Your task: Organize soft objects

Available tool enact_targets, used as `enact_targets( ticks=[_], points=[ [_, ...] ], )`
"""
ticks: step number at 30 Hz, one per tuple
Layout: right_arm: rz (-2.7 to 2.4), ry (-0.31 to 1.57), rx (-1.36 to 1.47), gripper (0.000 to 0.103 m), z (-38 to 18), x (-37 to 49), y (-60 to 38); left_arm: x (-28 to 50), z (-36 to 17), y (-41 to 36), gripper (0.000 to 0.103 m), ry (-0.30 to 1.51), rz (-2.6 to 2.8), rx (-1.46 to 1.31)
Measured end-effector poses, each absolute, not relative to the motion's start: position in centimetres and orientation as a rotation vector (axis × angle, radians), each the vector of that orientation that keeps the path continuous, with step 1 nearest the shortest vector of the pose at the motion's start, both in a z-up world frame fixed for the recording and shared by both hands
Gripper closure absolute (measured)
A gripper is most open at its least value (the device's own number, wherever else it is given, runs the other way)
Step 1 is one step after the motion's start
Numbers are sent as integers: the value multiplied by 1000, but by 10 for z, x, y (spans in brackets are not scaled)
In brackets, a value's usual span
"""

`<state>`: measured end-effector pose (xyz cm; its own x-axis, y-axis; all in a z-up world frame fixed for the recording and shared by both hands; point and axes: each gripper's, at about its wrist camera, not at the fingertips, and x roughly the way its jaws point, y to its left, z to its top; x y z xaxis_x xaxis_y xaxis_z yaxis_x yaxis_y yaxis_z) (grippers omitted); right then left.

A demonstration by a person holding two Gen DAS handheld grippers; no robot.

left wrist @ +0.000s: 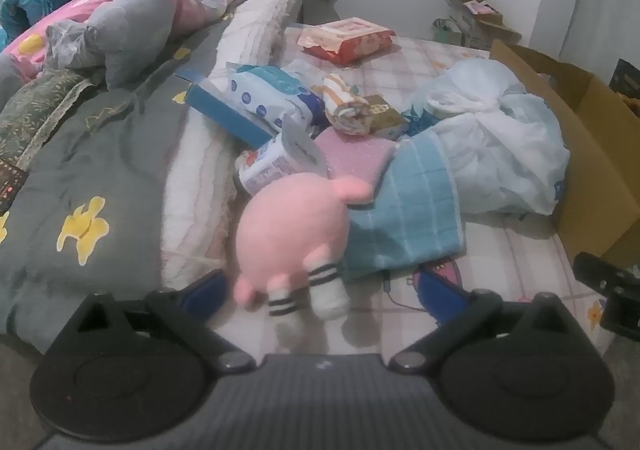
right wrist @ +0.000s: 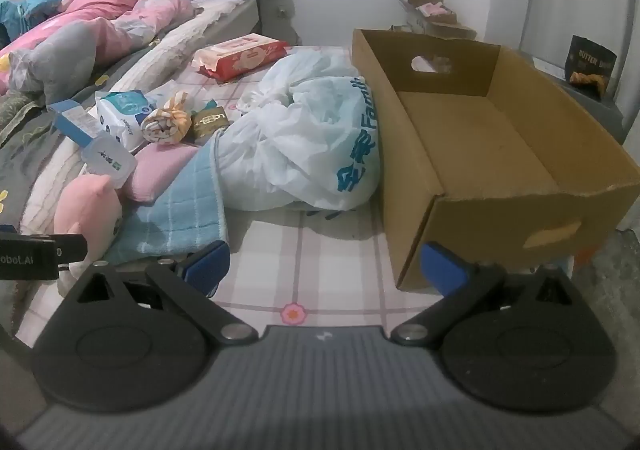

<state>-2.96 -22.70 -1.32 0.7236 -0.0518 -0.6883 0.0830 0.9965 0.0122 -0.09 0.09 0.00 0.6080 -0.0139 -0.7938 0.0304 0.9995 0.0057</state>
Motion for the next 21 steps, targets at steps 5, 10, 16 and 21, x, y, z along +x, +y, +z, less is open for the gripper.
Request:
enact_targets(
  ticks=[5, 10, 16, 21],
  points=[
    [-77, 776, 37, 1, -13, -25, -228, -1, -4, -3, 5, 940, -40, 17],
    [-76, 783, 38, 1, -12, -24, -226, 2, -7, -5, 5, 953, -47, 24],
    [-72, 800, 47, 1, -10, -23, -228, 3, -7, -6, 5, 948, -40, 20],
    [-72, 802, 49, 1, -10, -22, -227, 4, -6, -5, 5, 945, -44, 20]
  ],
)
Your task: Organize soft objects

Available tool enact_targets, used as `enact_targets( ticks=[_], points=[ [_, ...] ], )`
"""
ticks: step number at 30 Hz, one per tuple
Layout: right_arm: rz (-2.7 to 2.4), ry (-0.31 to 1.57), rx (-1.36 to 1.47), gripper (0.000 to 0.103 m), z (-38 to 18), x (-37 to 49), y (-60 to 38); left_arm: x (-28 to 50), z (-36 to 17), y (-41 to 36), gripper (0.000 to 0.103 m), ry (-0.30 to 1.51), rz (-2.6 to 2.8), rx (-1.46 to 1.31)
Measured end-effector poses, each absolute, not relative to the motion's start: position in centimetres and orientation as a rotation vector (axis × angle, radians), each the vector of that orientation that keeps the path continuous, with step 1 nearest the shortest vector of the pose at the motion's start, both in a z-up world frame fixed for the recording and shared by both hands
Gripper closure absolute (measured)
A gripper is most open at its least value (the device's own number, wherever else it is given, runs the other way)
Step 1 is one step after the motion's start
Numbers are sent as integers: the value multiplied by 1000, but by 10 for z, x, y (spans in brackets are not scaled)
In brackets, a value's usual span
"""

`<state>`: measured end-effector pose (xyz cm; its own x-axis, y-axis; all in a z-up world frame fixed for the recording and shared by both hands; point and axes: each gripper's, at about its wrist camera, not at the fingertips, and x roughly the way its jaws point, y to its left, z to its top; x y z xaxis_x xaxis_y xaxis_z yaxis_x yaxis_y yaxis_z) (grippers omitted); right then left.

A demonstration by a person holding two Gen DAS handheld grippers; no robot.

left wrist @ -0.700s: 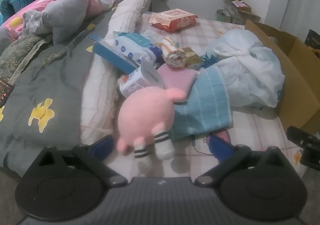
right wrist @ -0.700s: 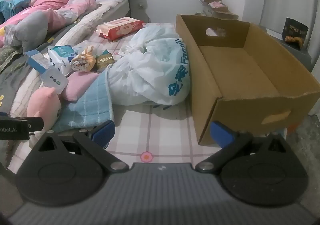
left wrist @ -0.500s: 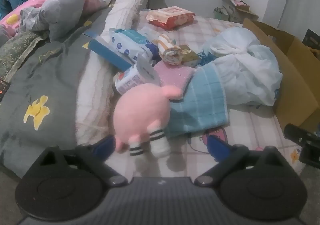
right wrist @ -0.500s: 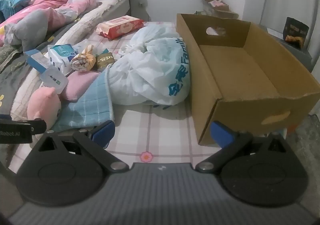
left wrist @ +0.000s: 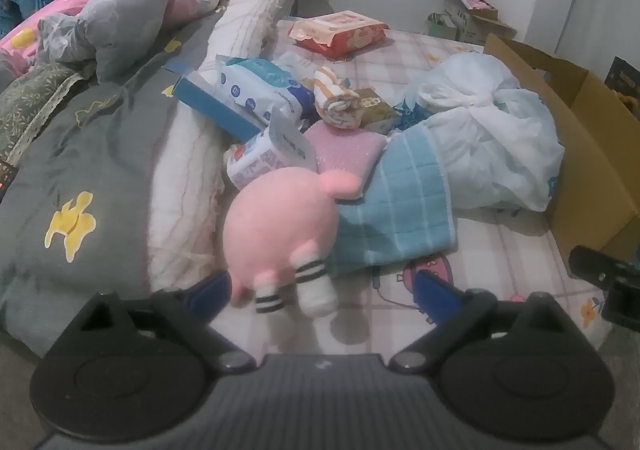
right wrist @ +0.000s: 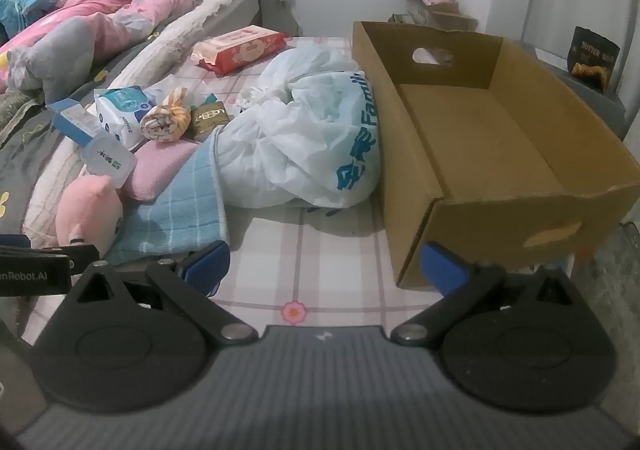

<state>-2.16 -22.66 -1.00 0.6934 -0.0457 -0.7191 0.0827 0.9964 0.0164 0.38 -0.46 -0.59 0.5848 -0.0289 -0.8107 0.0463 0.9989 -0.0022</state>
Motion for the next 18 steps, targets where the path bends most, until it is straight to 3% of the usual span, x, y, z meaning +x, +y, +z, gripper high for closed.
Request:
enact_targets(
  ticks=[18],
  points=[
    [-70, 807, 44, 1, -9, -20, -226, 3, -5, -6, 5, 947, -48, 23]
  ],
)
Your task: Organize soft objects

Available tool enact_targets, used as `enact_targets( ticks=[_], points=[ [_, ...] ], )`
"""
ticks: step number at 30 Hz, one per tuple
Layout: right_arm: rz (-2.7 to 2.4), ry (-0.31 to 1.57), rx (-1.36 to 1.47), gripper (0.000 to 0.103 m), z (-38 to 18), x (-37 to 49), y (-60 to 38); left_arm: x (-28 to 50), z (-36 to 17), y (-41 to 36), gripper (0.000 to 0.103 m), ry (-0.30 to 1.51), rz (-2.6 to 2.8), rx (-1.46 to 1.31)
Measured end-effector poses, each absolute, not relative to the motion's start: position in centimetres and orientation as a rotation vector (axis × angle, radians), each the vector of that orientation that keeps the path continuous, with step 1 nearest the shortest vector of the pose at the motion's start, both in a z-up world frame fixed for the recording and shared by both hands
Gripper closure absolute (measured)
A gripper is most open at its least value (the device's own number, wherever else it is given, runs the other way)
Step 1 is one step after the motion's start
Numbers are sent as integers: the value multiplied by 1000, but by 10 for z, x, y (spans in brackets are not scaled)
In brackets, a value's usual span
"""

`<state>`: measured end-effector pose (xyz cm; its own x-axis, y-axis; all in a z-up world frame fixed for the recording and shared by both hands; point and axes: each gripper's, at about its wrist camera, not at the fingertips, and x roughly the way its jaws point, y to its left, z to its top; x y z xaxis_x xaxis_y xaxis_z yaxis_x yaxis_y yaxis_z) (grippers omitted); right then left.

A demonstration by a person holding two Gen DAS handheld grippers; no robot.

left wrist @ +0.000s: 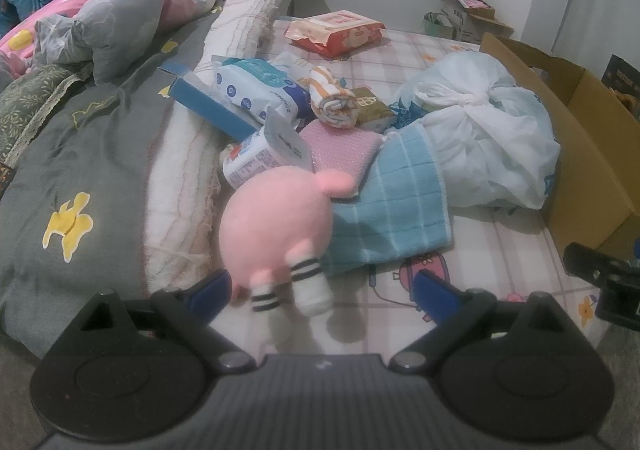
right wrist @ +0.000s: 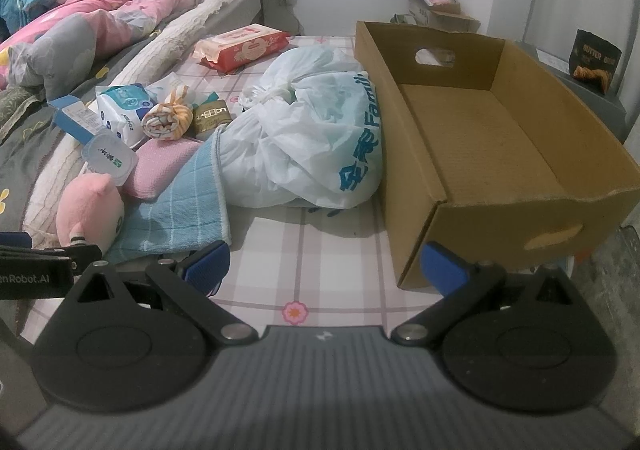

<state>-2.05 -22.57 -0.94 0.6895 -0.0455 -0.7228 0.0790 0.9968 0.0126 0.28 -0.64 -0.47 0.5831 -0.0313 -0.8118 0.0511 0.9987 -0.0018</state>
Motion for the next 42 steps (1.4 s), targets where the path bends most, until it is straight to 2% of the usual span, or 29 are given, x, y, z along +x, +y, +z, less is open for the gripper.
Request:
enact_targets(
  ticks=[42],
  points=[
    [-63, 806, 35, 1, -7, -20, -223, 3, -6, -4, 5, 954, -46, 21]
  ],
)
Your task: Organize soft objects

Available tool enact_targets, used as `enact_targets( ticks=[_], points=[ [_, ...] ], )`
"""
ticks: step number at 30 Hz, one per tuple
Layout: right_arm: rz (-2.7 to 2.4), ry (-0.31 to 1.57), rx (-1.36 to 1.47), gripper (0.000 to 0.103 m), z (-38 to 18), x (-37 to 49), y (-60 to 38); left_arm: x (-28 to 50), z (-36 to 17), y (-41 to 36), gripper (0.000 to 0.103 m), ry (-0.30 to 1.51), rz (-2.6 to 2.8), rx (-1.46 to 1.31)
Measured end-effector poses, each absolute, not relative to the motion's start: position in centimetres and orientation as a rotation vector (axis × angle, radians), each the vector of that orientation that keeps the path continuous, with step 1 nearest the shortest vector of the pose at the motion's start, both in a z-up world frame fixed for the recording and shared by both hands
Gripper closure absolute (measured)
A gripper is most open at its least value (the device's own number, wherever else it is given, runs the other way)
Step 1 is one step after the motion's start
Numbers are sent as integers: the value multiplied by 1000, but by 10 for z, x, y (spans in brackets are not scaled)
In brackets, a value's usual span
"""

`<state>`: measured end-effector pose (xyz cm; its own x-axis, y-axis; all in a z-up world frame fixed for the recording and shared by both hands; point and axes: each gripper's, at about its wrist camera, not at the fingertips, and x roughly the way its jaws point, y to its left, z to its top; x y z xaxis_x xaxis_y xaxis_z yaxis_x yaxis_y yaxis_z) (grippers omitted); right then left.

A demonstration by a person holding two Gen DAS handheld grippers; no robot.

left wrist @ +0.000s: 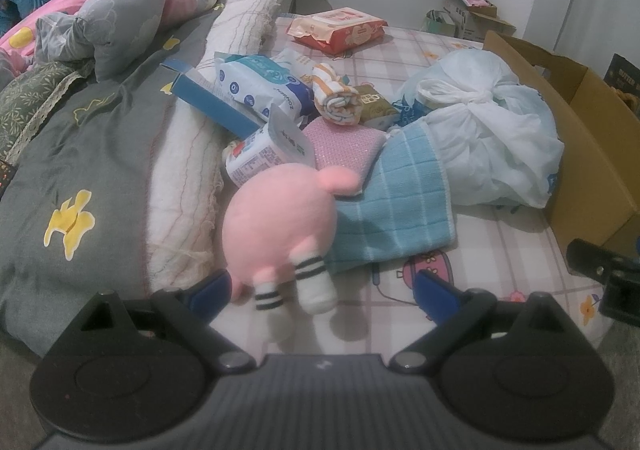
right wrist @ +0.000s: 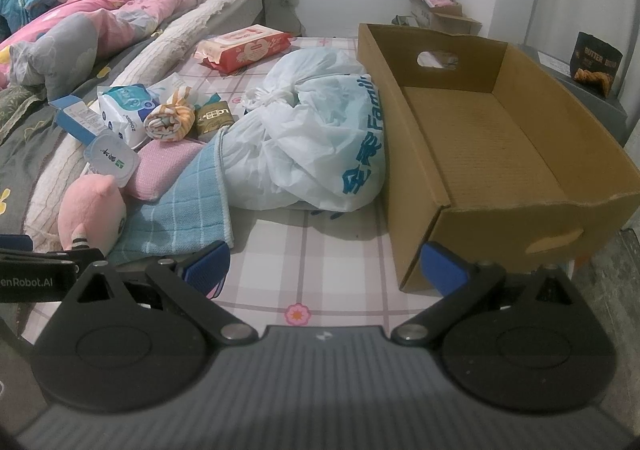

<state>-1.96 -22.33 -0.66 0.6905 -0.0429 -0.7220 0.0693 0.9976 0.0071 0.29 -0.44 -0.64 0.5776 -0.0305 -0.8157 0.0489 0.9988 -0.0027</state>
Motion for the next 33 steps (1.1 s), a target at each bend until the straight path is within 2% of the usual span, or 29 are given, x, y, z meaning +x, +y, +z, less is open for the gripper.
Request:
enact_targets(
  ticks=[23, 33],
  points=[
    [-63, 805, 34, 1, -7, -18, -223, 3, -8, 4, 5, 947, -34, 33],
    [13, 731, 6, 1, -6, -16, -208, 1, -8, 23, 5, 890, -62, 60]
  ],
)
